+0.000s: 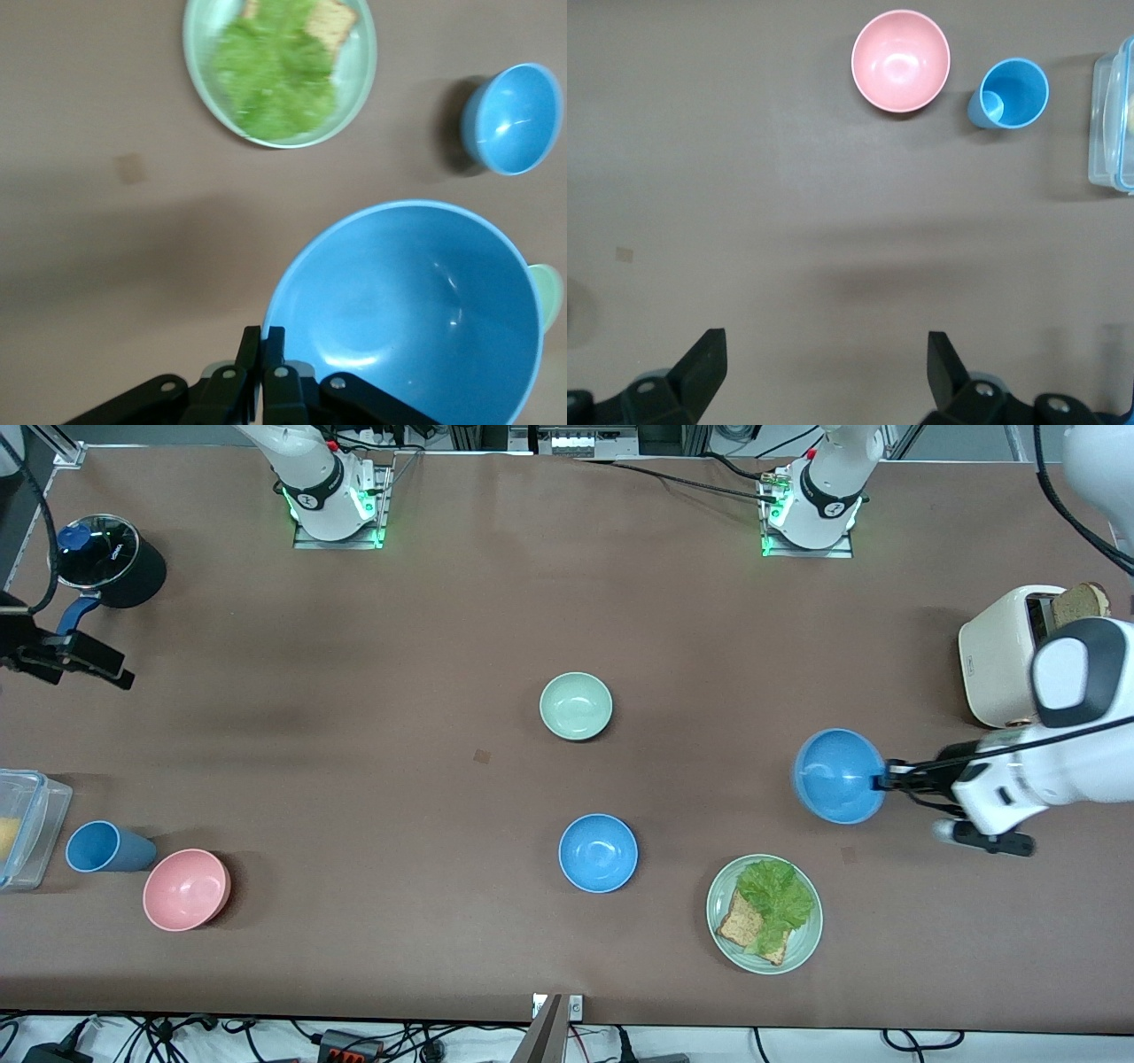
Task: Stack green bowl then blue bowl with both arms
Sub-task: 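Carry the blue bowl with the left gripper over the green bowl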
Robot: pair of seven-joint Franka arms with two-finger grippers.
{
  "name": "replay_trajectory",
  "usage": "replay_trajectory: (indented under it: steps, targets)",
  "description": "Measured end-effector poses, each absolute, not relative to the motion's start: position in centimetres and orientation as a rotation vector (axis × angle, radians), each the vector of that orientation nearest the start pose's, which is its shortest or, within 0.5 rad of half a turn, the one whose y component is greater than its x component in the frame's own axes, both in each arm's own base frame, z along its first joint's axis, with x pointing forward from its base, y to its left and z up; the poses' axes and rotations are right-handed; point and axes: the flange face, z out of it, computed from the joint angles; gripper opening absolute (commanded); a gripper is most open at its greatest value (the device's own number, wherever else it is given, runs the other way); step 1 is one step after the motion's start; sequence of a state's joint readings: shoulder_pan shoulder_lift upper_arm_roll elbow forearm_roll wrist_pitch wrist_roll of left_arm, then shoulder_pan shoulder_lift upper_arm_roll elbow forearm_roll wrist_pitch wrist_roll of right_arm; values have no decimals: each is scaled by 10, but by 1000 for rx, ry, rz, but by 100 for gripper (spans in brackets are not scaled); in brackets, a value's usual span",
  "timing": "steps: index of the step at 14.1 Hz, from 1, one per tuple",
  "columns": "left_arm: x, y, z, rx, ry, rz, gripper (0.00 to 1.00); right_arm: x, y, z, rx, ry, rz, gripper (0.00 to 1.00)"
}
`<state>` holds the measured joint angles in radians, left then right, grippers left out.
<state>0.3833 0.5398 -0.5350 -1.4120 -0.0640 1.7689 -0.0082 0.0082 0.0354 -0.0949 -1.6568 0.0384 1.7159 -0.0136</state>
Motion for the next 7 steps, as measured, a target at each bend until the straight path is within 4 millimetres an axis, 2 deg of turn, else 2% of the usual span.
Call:
replay_trajectory:
  steps: [3, 7]
  targets:
    - [676, -96, 422, -3453, 79, 284, 0, 559, -45, 579, -3104, 117, -39, 100]
    - [658, -179, 420, -3406, -24, 364, 0, 556, -47, 582, -3132, 105, -45, 100]
